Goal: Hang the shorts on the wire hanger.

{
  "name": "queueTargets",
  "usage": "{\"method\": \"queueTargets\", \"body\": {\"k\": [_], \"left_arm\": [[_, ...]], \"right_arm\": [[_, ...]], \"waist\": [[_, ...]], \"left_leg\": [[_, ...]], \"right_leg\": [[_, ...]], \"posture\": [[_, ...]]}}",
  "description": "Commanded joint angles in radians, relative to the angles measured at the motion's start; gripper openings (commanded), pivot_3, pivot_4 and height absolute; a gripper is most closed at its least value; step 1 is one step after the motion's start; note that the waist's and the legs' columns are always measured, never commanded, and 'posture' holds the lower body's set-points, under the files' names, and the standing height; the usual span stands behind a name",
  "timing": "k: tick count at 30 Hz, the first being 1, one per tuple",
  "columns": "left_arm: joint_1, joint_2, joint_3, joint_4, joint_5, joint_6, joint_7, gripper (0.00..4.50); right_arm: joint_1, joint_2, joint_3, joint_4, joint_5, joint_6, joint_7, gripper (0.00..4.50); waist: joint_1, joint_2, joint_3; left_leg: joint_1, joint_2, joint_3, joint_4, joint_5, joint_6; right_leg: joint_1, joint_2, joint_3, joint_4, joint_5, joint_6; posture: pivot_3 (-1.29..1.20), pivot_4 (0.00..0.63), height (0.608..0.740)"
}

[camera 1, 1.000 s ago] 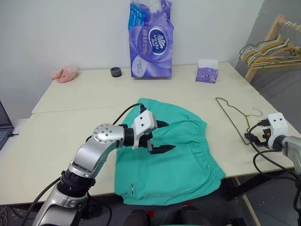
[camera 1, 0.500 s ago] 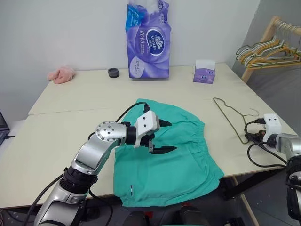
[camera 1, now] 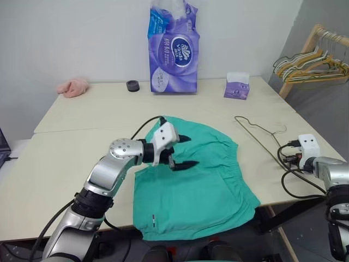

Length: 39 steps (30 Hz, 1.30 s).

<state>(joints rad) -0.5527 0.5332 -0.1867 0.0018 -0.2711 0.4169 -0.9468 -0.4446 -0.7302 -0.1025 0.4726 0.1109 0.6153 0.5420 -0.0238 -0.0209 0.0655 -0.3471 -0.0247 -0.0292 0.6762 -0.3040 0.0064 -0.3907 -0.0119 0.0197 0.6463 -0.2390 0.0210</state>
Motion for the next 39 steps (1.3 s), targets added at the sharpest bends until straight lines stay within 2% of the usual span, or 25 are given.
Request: {"method": "queueTargets", "body": {"k": [1,5,8,10,13,16,23,31,39], "left_arm": [[-0.088,0.014,0.086,0.112,0.013,-0.059,0.034,4.50],[-0.194,0.029,0.177,0.291,-0.014,-0.030,0.061,4.50],[-0.250,0.076,0.230,0.421,-0.057,0.038,-0.005,4.50],[-0.251,0.102,0.225,0.446,-0.073,0.078,-0.071,4.50],[-0.223,0.143,0.193,0.427,-0.100,0.161,-0.201,4.50],[-0.169,0.175,0.146,0.359,-0.121,0.221,-0.322,4.50],[-0.089,0.198,0.075,0.269,-0.111,0.250,-0.415,4.50],[-0.026,0.225,0.017,0.213,-0.082,0.218,-0.463,4.50],[-0.018,0.223,0.009,0.214,-0.074,0.210,-0.481,4.50]], "right_arm": [[0.027,-0.026,0.008,-0.253,-0.002,-0.071,0.038,0.01],[0.082,-0.013,0.050,-0.469,-0.021,-0.187,0.070,0.01],[0.105,-0.029,0.115,-0.560,-0.082,-0.318,0.096,0.01],[0.118,-0.048,0.150,-0.582,-0.125,-0.400,0.111,0.01],[0.117,-0.063,0.195,-0.603,-0.189,-0.518,0.120,0.01],[0.099,-0.080,0.236,-0.597,-0.255,-0.650,0.130,0.01],[0.045,-0.097,0.271,-0.568,-0.335,-0.837,0.145,0.01],[0.017,-0.054,0.271,-0.595,-0.340,-0.885,0.156,0.01],[0.016,-0.033,0.267,-0.601,-0.337,-0.892,0.162,0.01]], "waist": [[-0.005,0.004,0.002],[-0.010,0.005,0.002],[-0.012,0.005,0.002],[-0.012,0.005,0.002],[-0.008,0.005,0.002],[-0.006,0.004,0.002],[-0.009,0.004,0.002],[-0.009,0.004,0.002],[-0.007,0.004,0.002]], "left_leg": [[0.000,0.000,0.000,0.000,0.000,0.000],[-0.002,0.000,0.001,-0.001,-0.001,0.000],[-0.003,0.001,0.001,-0.001,-0.001,0.000],[-0.004,0.001,0.001,-0.001,-0.001,0.000],[-0.014,0.000,0.002,0.002,-0.001,-0.001],[-0.015,-0.001,0.001,0.003,-0.001,-0.001],[-0.015,-0.001,0.002,0.003,-0.001,-0.001],[-0.015,-0.001,0.002,0.003,-0.001,-0.001],[-0.015,-0.001,0.002,0.003,-0.001,0.000]], "right_leg": [[-0.001,0.000,0.000,0.000,0.000,0.000],[-0.005,0.000,0.000,0.001,0.000,0.000],[-0.006,0.000,0.000,0.002,0.000,0.001],[-0.007,0.000,0.000,0.002,0.000,0.001],[-0.016,0.000,0.000,0.003,0.004,-0.002],[-0.017,-0.002,0.000,0.003,0.004,-0.001],[-0.017,-0.002,0.001,0.003,0.004,-0.001],[-0.017,-0.001,0.001,0.003,0.004,-0.002],[-0.017,-0.002,0.001,0.003,0.004,-0.002]], "posture": [[-0.04,0.033,0.740],[-0.05,0.032,0.740],[-0.05,0.031,0.740],[-0.05,0.031,0.740],[-0.05,0.031,0.740],[-0.05,0.032,0.740],[-0.05,0.032,0.740],[-0.05,0.033,0.740],[-0.05,0.032,0.740]]}}
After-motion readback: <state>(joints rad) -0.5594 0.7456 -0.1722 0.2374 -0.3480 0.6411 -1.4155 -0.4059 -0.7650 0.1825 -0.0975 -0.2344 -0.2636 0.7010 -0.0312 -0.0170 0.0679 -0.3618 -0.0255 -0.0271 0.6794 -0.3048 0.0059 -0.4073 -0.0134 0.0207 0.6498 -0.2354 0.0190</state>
